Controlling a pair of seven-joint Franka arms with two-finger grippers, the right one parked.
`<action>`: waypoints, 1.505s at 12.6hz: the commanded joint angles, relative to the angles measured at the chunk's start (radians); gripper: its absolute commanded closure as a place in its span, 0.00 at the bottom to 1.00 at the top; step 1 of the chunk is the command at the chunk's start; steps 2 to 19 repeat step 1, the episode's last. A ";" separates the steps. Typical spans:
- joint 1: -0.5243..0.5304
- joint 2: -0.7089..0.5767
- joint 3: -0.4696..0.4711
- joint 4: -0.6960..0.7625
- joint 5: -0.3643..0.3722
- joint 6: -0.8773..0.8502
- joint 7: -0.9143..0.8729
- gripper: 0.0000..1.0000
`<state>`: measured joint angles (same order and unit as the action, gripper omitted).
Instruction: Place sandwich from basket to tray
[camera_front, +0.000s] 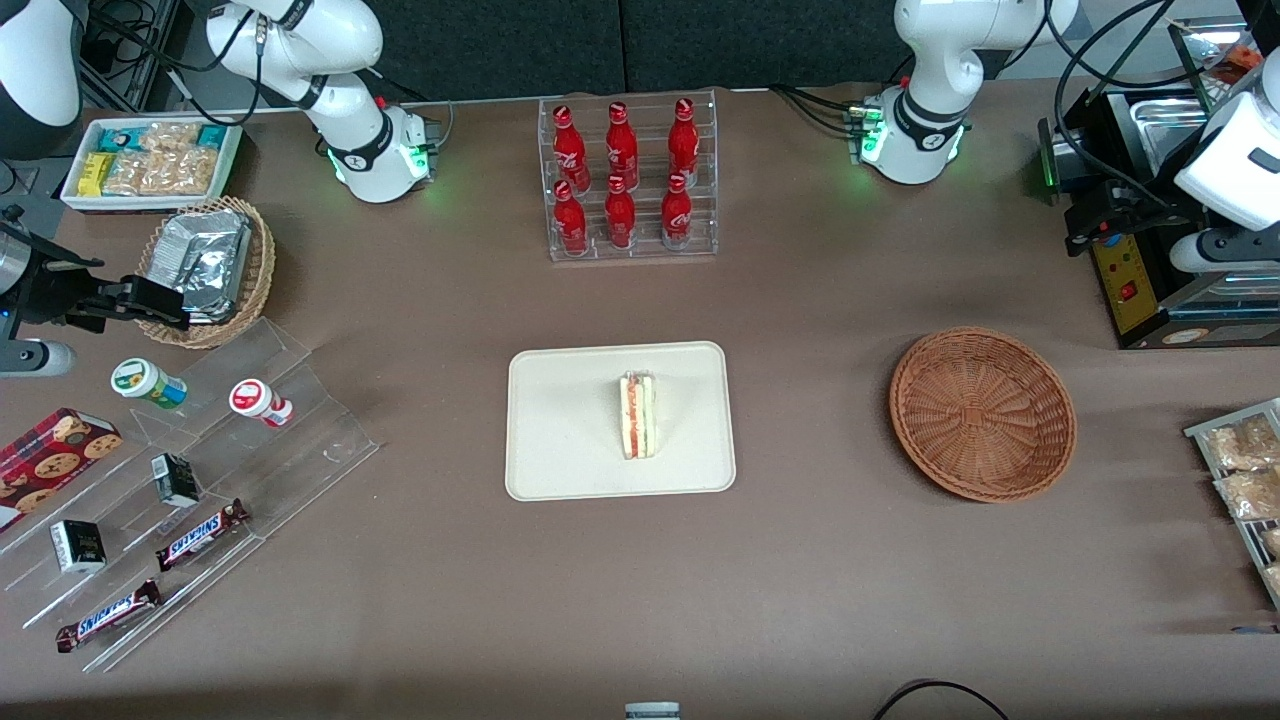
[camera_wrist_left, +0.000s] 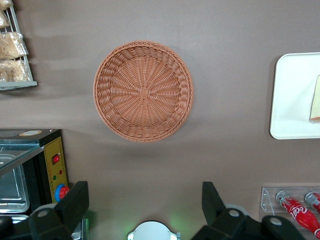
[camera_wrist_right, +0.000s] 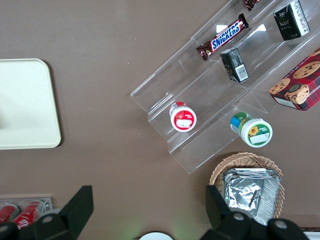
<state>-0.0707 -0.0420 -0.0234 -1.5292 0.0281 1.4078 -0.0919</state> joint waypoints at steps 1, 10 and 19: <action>-0.012 0.004 0.011 0.017 0.001 -0.023 0.014 0.00; -0.012 0.004 0.011 0.017 0.001 -0.023 0.014 0.00; -0.012 0.004 0.011 0.017 0.001 -0.023 0.014 0.00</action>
